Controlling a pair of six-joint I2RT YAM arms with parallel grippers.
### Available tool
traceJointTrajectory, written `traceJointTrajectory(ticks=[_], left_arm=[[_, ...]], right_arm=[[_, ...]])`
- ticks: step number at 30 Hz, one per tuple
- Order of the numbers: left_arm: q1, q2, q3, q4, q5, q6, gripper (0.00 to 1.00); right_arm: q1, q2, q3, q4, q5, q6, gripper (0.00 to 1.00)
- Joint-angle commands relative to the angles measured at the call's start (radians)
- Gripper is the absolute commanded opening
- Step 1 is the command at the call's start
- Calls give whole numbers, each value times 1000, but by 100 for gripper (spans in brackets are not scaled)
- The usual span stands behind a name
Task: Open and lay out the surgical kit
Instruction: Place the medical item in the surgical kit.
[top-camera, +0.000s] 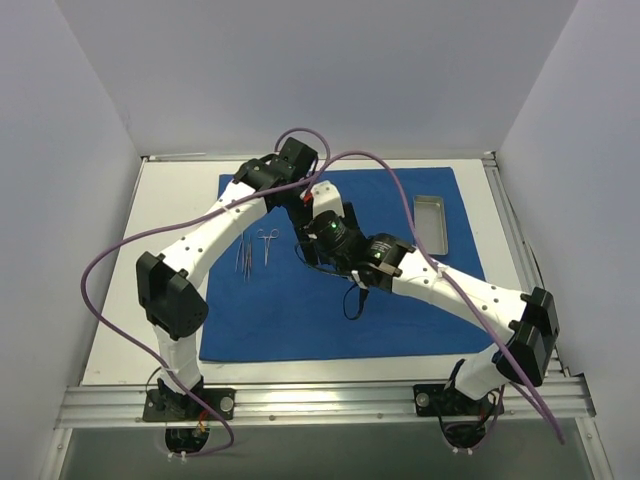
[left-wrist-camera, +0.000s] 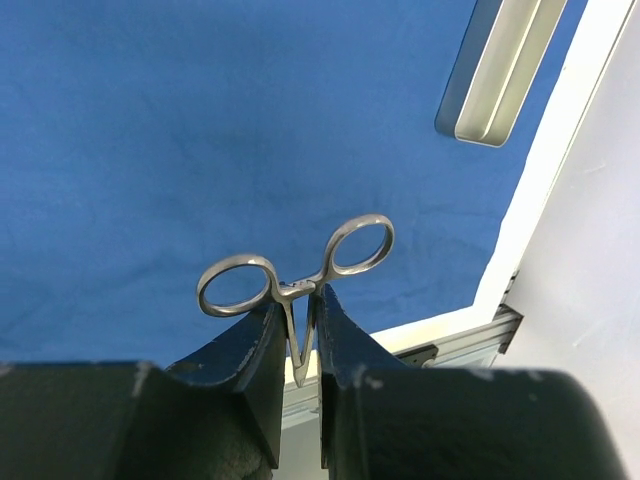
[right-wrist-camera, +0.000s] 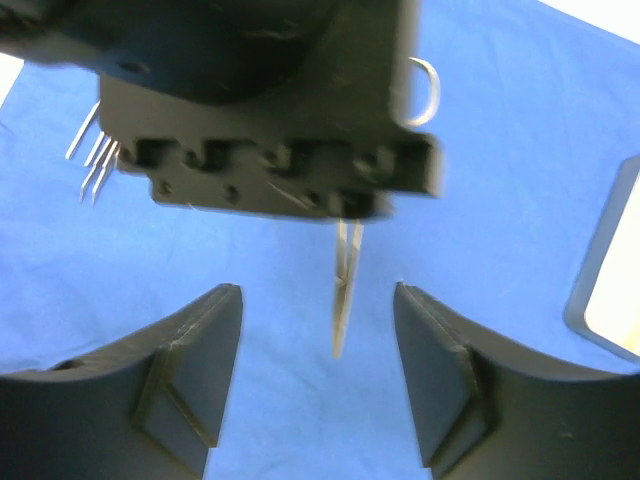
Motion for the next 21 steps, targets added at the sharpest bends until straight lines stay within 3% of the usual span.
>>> traceJointTrajectory(ticks=[1,5,11,17,21], left_arm=[[17,7,12,33,14,61,2],[34,22,19,16,21,137,2],[36,131,126,-99,28,332,2],[36,140,92,-105,-14,528,2],[55,186,64,-142,41,639,2]], right_arm=[[-1,-89,-34,37,83,2,69],[-50,-190,-82,28,142,11,75],[-258,-307,-148,-27,56,56,76],[-327,-390,-198,-84,34,82,77],[-363,-414,-225,-104,7,96,78]])
